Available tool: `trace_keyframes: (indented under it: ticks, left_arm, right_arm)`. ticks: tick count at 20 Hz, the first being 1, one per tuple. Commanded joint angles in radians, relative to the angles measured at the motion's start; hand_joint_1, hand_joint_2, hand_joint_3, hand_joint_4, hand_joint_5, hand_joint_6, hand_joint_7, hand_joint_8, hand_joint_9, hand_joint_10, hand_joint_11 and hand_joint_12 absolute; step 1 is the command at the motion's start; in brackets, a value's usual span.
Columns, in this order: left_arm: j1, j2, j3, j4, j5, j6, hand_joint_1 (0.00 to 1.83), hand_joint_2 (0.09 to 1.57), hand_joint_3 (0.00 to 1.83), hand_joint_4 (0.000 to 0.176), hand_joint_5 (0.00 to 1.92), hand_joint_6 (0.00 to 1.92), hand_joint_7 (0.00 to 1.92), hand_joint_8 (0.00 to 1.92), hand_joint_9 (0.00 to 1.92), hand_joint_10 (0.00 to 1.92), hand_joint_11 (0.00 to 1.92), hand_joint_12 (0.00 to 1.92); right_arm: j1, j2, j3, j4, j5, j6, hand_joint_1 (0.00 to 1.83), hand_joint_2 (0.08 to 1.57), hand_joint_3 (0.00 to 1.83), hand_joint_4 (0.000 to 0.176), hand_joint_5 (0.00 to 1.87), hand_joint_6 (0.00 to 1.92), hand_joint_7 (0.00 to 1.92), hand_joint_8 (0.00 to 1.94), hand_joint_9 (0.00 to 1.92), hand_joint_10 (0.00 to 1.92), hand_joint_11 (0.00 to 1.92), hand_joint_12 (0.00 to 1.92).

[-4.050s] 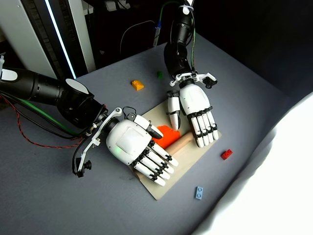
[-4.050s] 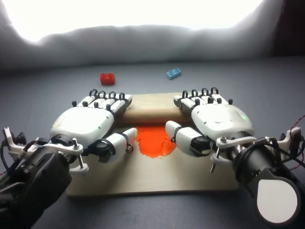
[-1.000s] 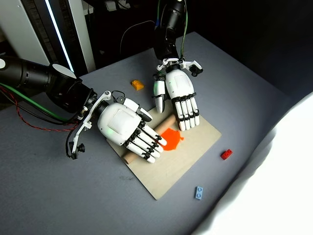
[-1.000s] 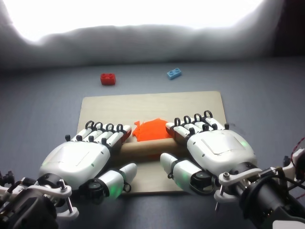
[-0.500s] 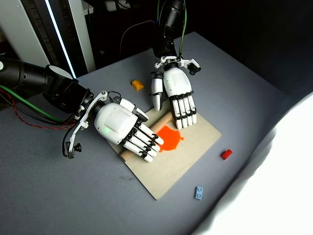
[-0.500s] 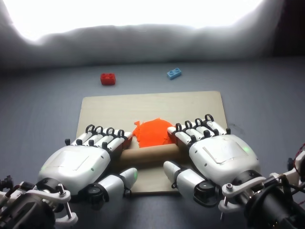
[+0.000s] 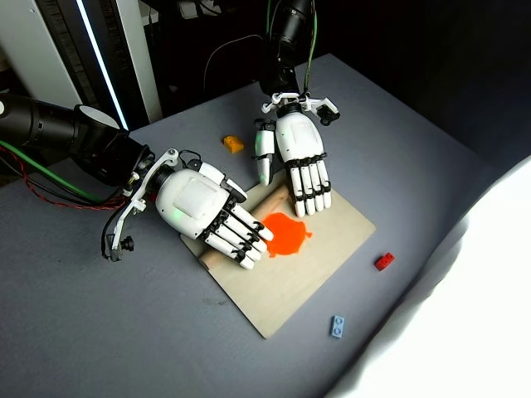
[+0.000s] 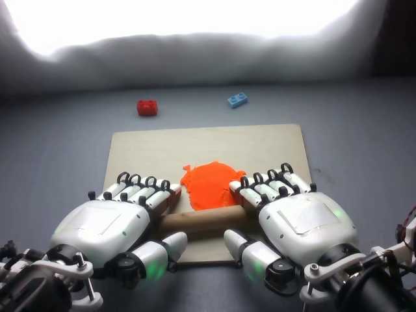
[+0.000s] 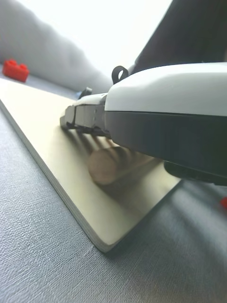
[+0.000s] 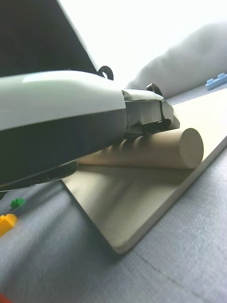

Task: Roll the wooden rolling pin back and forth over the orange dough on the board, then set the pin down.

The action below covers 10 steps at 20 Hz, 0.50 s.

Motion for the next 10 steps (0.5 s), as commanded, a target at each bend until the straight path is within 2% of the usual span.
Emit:
trace_keyframes:
  ticks: [1, 5, 8, 10]
  left_arm:
    - [0.008, -0.004, -0.007, 0.038, -0.02, -0.013, 0.0, 1.57, 0.0, 0.0, 0.12, 0.0, 0.17, 0.0, 0.13, 0.0, 0.0, 0.17]
    - [0.022, -0.003, -0.012, 0.056, -0.037, -0.031, 0.0, 1.57, 0.0, 0.0, 0.14, 0.0, 0.19, 0.0, 0.15, 0.01, 0.0, 0.25]
    - [0.041, -0.006, -0.015, 0.06, -0.064, -0.034, 0.0, 1.57, 0.0, 0.0, 0.15, 0.0, 0.18, 0.0, 0.14, 0.0, 0.0, 0.23]
    - [0.054, -0.014, -0.015, 0.062, -0.093, -0.034, 0.0, 1.57, 0.0, 0.0, 0.11, 0.0, 0.15, 0.0, 0.11, 0.0, 0.0, 0.14]
  right_arm:
    - [-0.01, -0.002, -0.005, -0.034, -0.03, -0.007, 0.0, 1.57, 0.06, 0.0, 0.24, 0.0, 0.26, 0.0, 0.2, 0.0, 0.0, 0.41]
    - [-0.012, -0.001, -0.007, -0.037, -0.043, -0.013, 0.0, 1.57, 0.05, 0.0, 0.26, 0.01, 0.28, 0.01, 0.22, 0.01, 0.0, 0.44]
    - [-0.015, -0.001, -0.01, -0.05, -0.057, -0.017, 0.0, 1.57, 0.06, 0.0, 0.24, 0.0, 0.25, 0.0, 0.2, 0.0, 0.0, 0.35]
    - [-0.019, 0.0, -0.014, -0.052, -0.062, -0.023, 0.0, 1.57, 0.05, 0.0, 0.25, 0.01, 0.27, 0.0, 0.21, 0.0, 0.0, 0.39]
